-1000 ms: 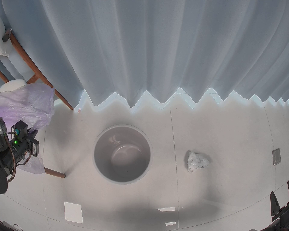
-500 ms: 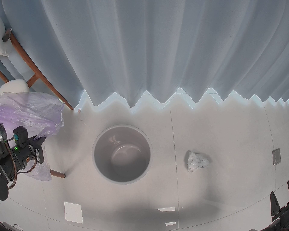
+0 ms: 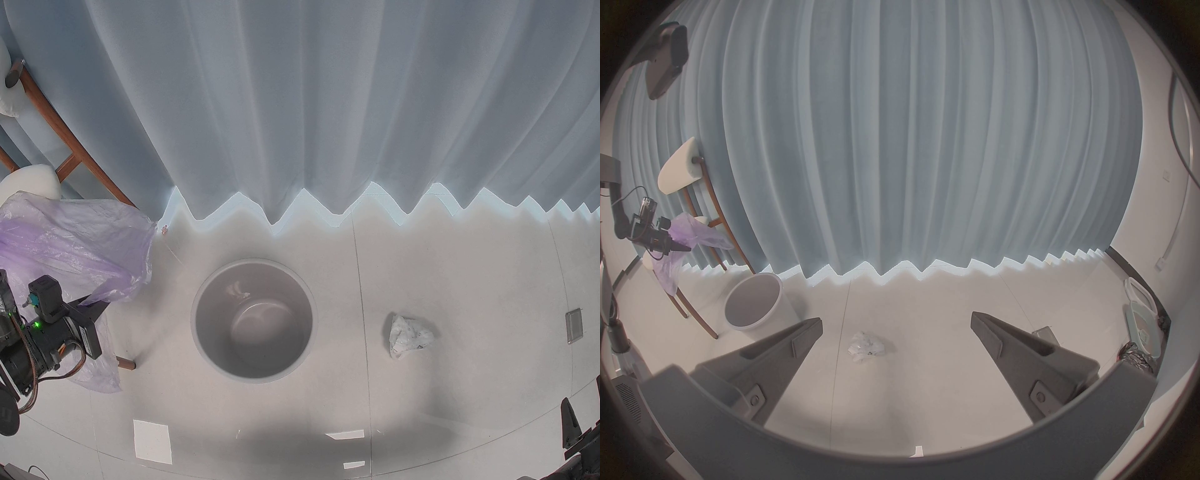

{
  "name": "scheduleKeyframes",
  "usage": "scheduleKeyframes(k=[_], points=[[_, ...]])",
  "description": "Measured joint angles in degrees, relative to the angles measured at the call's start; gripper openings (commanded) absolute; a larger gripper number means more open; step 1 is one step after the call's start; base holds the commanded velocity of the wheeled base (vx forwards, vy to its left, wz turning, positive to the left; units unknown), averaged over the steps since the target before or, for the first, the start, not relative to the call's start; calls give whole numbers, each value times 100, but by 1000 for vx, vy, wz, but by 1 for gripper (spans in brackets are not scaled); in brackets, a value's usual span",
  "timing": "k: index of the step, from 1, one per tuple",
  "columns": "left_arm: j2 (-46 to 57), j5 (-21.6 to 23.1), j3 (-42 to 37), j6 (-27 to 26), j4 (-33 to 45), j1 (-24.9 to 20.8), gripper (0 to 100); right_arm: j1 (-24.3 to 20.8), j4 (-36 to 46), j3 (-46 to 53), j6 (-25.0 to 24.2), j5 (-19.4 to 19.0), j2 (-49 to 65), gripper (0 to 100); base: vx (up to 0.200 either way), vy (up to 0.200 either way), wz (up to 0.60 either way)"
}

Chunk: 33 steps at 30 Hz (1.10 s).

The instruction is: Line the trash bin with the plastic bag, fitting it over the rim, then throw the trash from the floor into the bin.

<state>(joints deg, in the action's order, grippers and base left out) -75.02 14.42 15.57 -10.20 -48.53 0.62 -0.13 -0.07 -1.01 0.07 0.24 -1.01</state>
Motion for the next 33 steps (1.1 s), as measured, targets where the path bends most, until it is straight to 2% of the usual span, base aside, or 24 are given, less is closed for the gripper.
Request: scheduleKeyframes(k=[7, 12, 24, 33], points=[[50, 16, -94, 145, -16, -255, 0, -5, 0, 0, 0, 2, 0, 100, 0, 0, 0], [55, 2, -69, 397, -27, -605, 0, 0, 0, 0, 0, 2, 0, 100, 0, 0, 0], [41, -44, 249, 619, -16, -1385, 0, -5, 0, 0, 0, 0, 0, 100, 0, 0, 0], [33, -61, 284, 816, -65, -1793, 0, 0, 0, 0, 0, 2, 0, 100, 0, 0, 0]])
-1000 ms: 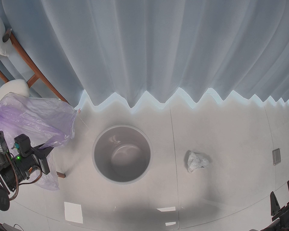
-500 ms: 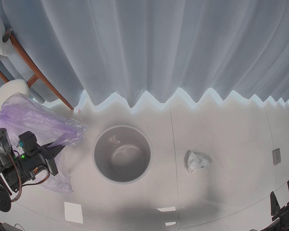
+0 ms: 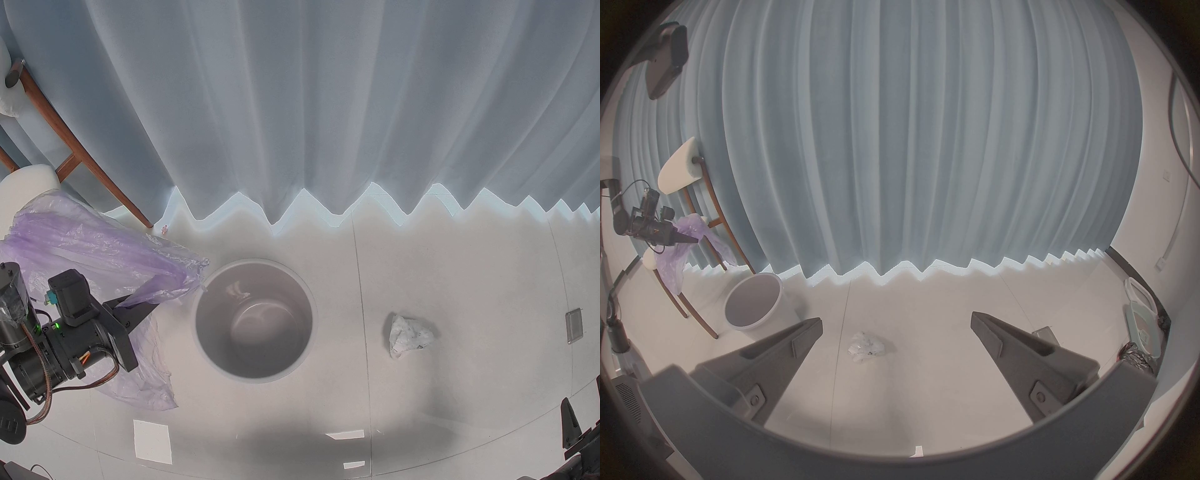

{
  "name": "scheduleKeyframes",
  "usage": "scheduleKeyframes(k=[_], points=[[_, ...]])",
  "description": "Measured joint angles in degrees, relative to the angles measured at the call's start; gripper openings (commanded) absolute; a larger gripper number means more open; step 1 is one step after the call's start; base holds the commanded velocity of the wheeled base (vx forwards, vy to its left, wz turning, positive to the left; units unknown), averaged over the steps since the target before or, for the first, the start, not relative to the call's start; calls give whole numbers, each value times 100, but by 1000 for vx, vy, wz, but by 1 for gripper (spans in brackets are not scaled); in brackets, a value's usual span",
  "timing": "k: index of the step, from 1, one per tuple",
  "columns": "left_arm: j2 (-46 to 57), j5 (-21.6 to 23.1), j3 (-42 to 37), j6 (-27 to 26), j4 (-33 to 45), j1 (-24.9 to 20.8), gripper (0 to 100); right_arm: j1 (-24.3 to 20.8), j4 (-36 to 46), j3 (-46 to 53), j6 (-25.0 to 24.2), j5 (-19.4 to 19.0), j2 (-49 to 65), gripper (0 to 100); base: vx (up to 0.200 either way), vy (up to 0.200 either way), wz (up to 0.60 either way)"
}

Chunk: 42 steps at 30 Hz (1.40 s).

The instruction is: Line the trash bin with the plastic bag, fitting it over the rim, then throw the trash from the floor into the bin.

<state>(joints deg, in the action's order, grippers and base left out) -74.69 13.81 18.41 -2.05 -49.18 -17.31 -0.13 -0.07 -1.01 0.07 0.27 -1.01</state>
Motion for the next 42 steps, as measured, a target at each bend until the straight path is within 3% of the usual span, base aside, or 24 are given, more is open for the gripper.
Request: scheduleKeyframes(k=[14, 22, 42], points=[[-166, -40, 341, -9, -22, -658, 0, -2, 0, 0, 0, 0, 0, 100, 0, 0, 0], [-472, -596, 623, -16, -118, -1168, 0, -5, 2, 0, 0, -2, 0, 100, 0, 0, 0], [-750, -884, 1182, -46, -178, -1791, 0, -5, 0, 0, 0, -2, 0, 100, 0, 0, 0]])
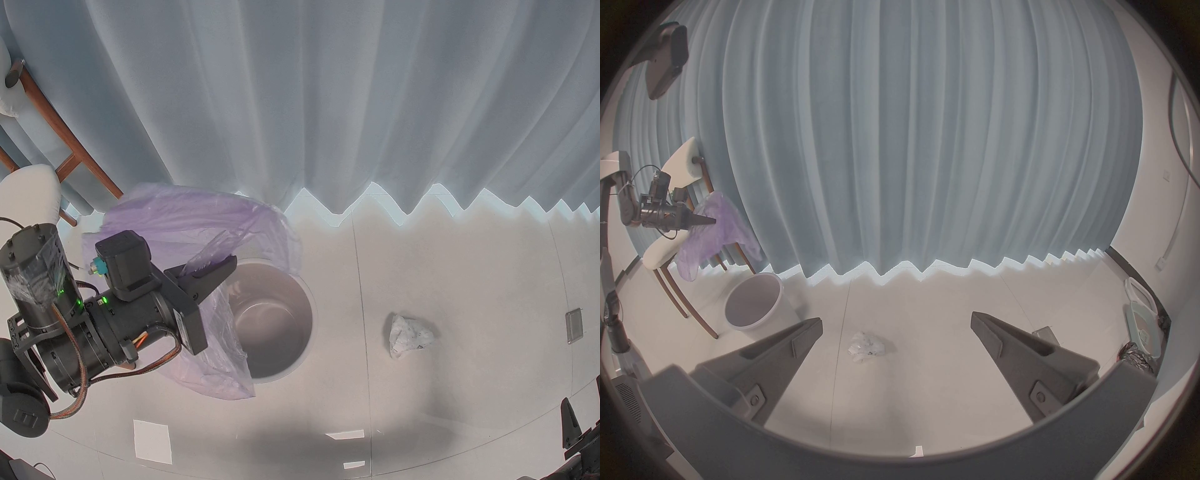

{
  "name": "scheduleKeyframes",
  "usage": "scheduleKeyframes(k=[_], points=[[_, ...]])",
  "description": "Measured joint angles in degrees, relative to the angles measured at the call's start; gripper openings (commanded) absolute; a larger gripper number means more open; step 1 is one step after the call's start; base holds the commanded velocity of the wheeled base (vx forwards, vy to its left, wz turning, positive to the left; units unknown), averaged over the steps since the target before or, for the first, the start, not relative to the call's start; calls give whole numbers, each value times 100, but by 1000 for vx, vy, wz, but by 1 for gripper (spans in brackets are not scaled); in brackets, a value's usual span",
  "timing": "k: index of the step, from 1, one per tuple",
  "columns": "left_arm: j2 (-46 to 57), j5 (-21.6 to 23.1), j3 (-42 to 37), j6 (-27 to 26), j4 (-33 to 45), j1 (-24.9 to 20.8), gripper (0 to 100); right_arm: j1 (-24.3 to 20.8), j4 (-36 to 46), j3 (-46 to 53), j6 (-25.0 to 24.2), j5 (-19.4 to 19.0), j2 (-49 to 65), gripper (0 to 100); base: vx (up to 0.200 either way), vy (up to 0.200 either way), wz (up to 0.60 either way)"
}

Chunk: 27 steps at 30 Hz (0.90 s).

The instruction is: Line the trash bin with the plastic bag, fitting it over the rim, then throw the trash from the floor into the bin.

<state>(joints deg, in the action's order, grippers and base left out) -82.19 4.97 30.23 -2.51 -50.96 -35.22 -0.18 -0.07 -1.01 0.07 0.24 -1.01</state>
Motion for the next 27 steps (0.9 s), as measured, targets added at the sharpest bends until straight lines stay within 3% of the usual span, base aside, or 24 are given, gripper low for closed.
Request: scheduleKeyframes(k=[6, 27], points=[[20, -219, 38, 13, 2, -301, 0, 5, 0, 0, -2, 2, 0, 100, 0, 0, 0], [24, -227, 394, 77, 0, -772, 0, 5, 0, 0, -2, 2, 0, 100, 0, 0, 0]])
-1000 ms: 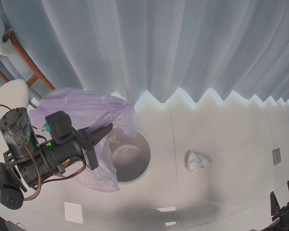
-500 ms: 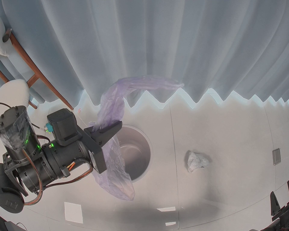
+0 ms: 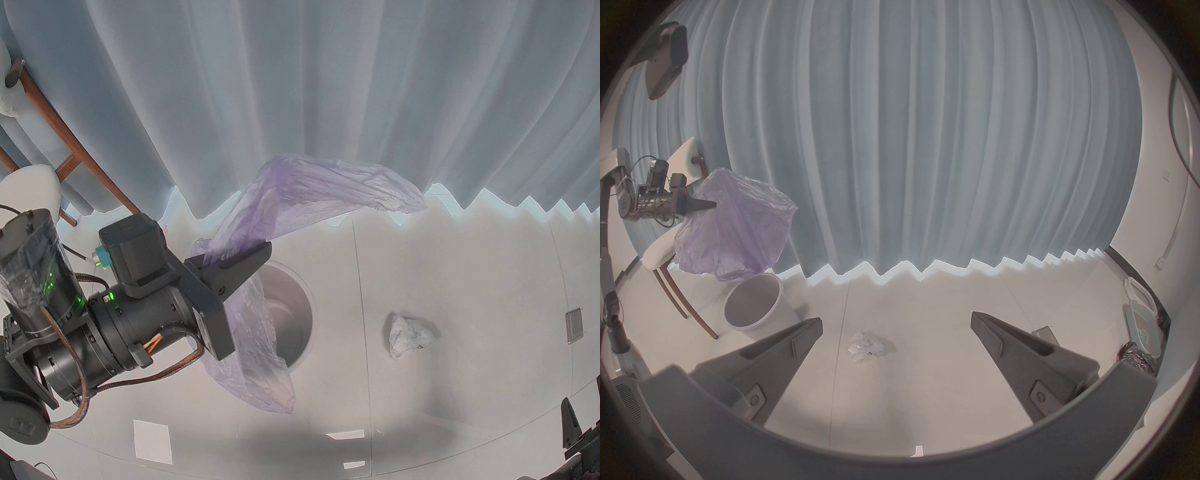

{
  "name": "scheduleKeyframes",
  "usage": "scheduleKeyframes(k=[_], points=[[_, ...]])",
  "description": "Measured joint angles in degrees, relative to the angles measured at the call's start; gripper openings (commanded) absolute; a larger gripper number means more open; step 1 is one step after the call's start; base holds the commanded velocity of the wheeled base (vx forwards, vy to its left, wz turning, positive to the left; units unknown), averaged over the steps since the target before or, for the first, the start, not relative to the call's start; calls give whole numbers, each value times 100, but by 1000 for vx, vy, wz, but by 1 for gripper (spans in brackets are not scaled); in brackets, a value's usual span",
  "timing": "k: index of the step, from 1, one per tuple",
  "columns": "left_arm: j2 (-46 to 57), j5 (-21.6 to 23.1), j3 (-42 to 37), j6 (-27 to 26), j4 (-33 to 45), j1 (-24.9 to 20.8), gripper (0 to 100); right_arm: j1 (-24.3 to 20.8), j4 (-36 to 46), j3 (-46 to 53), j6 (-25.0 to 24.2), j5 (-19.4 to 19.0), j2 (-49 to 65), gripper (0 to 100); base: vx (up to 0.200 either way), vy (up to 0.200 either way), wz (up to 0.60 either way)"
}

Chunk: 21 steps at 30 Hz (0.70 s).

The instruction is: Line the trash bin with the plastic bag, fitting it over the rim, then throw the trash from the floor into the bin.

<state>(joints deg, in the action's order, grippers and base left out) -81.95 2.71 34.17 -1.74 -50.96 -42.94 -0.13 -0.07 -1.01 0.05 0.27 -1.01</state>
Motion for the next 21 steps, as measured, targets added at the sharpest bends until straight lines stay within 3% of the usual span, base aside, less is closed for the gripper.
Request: scheduleKeyframes(k=[7, 21], points=[[30, -160, 41, 305, 0, -130, 0, -5, 0, 0, 2, 0, 0, 100, 0, 0, 0], [616, -266, -82, 338, 32, -433, 0, -2, 0, 0, 0, -2, 0, 100, 0, 0, 0]])
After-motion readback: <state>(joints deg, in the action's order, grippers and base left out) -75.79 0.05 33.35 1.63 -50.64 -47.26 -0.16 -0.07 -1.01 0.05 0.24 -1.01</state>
